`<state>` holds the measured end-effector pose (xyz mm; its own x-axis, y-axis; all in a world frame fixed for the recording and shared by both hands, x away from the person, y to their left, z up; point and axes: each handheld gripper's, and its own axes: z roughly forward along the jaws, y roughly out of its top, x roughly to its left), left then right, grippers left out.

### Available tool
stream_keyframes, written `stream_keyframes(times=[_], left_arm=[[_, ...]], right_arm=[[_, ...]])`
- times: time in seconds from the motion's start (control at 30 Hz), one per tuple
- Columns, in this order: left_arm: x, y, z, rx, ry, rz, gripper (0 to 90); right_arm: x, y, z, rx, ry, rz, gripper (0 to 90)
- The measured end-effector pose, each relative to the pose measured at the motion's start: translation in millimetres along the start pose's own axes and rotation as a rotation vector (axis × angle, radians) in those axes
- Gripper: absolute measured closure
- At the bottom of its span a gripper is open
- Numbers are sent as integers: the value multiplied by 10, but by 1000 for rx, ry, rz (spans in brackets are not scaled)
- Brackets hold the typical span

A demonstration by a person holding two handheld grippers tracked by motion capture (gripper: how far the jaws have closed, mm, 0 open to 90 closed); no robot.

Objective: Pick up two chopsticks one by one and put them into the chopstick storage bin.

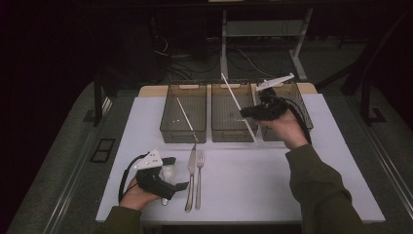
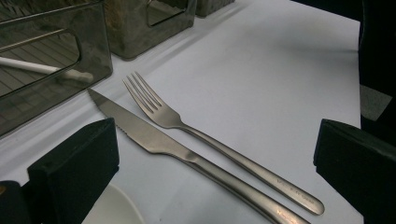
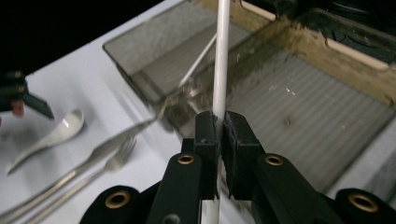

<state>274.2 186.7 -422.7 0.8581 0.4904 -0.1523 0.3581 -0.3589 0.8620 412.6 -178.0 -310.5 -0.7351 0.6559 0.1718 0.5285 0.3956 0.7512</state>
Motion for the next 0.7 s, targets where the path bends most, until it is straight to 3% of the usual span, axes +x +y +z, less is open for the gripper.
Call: stream_keyframes(times=[0.37,0.6,0.7], left_arm=[[-1,4,8,-2,-2,7,0],[2,7,5,-4,-3,16,0],[-2,7,13,-15,-2,1,0]], right_arm=[[203,581,562,31,-3,-17,842],[346,834,896,39,7,-15,842],[414,914,1018,38,14,-15,842]])
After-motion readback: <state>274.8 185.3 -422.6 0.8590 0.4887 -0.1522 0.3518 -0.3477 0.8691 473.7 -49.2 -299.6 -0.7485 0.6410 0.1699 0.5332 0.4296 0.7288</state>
